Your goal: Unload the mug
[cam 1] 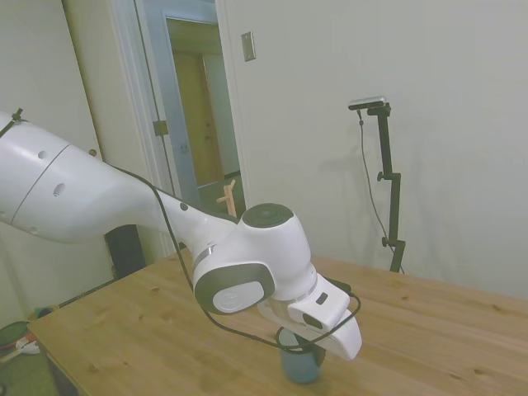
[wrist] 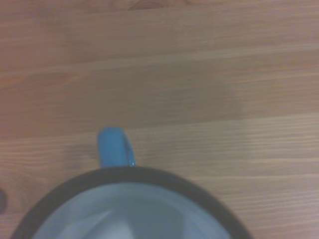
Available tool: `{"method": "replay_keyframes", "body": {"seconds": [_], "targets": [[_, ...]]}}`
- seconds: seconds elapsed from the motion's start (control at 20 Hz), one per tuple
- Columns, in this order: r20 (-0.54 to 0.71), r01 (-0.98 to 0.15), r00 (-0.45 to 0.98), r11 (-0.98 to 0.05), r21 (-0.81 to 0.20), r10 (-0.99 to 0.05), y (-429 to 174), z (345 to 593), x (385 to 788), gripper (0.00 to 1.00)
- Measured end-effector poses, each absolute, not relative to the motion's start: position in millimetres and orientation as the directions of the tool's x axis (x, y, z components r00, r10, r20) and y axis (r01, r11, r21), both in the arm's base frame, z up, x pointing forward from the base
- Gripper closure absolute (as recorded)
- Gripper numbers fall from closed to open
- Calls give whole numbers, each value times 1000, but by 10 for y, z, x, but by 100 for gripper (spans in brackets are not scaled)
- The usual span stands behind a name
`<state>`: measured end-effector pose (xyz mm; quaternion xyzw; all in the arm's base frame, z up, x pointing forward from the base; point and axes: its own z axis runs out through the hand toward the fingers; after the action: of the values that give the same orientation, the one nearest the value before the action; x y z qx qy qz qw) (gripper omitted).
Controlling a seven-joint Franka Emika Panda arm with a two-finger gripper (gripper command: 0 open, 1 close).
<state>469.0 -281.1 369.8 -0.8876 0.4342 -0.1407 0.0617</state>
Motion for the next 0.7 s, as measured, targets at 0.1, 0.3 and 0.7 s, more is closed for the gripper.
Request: {"method": "replay_keyframes", "body": {"seconds": [0.1,0.3,0.7], "targets": [[196,-753,584,-616,-232,-788,-2810,3704,4695,0],[197,-749,591,-623,-227,-782,-2805,3727,4692,0],[204,-721,615,-648,-245,-761,-2698,4260,4528,0]]}}
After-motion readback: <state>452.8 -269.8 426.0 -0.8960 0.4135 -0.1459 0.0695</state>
